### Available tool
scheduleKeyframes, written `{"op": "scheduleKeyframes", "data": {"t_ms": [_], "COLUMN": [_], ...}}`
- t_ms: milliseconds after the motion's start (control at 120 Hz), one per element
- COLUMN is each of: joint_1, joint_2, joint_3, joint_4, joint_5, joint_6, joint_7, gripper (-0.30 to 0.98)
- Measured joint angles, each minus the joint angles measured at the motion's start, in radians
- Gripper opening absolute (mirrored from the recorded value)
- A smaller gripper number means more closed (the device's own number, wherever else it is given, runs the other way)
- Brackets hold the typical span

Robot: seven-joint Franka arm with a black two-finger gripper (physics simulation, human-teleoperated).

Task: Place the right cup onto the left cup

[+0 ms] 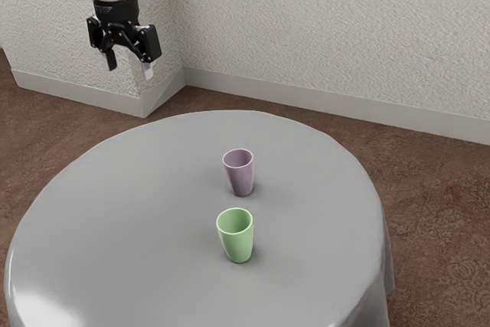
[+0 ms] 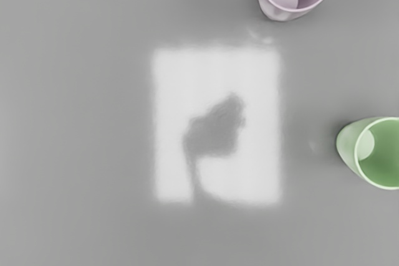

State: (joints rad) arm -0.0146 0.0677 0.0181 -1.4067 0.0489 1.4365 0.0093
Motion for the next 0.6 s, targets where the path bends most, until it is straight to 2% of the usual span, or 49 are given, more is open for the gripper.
{"op": "scheduleKeyframes", "data": {"t_ms": [333, 600], "joint_1": [0.001, 0.0], "joint_2": [0.018, 0.008], "joint_3": [0.0, -0.011], "joint_4": [-0.003, -0.149], "joint_5": [-0.005, -0.01], "joint_6": [0.023, 0.087], "joint_7": [0.0, 0.0], "gripper": [0.69, 0.69]}}
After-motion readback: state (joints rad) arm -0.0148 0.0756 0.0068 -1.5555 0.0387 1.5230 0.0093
